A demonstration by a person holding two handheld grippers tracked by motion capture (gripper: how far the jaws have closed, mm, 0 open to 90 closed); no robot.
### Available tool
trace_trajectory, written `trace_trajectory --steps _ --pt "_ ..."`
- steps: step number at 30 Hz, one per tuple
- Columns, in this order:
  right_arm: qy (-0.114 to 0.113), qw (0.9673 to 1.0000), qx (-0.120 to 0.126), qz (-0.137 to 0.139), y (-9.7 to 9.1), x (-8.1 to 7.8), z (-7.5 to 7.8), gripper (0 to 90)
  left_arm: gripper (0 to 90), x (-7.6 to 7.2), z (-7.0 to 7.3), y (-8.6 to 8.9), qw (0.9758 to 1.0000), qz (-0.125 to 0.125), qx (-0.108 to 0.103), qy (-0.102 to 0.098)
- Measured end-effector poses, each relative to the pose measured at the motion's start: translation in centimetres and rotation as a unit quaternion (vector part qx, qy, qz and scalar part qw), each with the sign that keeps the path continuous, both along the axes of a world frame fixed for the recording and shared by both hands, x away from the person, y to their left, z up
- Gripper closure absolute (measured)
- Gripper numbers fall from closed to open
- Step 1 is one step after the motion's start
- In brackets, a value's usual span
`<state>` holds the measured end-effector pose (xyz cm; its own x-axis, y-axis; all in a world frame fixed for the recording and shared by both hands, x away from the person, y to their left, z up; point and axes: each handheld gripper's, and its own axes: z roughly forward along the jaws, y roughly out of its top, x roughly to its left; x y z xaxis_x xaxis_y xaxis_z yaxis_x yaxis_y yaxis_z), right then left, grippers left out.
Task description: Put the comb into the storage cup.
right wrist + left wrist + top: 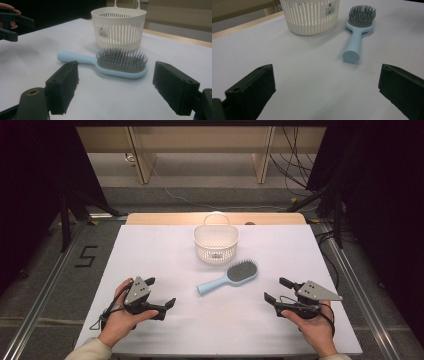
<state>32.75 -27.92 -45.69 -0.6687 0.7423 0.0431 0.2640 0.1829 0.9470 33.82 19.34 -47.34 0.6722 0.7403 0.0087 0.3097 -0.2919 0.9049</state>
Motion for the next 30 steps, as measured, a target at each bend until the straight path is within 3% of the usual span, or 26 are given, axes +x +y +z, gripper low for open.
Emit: trace_trajectory --steps 9,12,16,22,26,30 --pt "-0.002 1.0 -0.005 -0.001 0.2 -0.1 0.0 23.5 1.4 -0.1 0.0 -0.1 1.0 0.003 0.006 -0.004" --pt "-0.009 0.9998 -0.016 0.005 0.6 0.0 0.2 31.1 1.9 -0.1 0.0 -0.2 1.0 0.003 0.007 -0.004" --pt "-0.014 0.9991 -0.034 0.023 1.6 0.2 0.4 50.2 2.4 0.0 -0.1 -0.2 1.0 0.004 0.008 -0.001" --pt "0.013 0.9952 -0.068 0.069 4.4 0.7 0.4 79.5 3.1 0.0 -0.2 -0.4 0.9999 0.003 0.01 0.001" --pt "0.032 0.9923 -0.089 0.08 6.6 1.3 0.4 90.0 3.6 0.0 -0.3 -0.4 0.9999 0.003 0.013 0.004" --pt "0.05 0.9894 -0.098 0.095 9.1 2.2 0.5 90.0 3.9 0.1 -0.3 -0.4 0.9999 0.005 0.01 0.004"
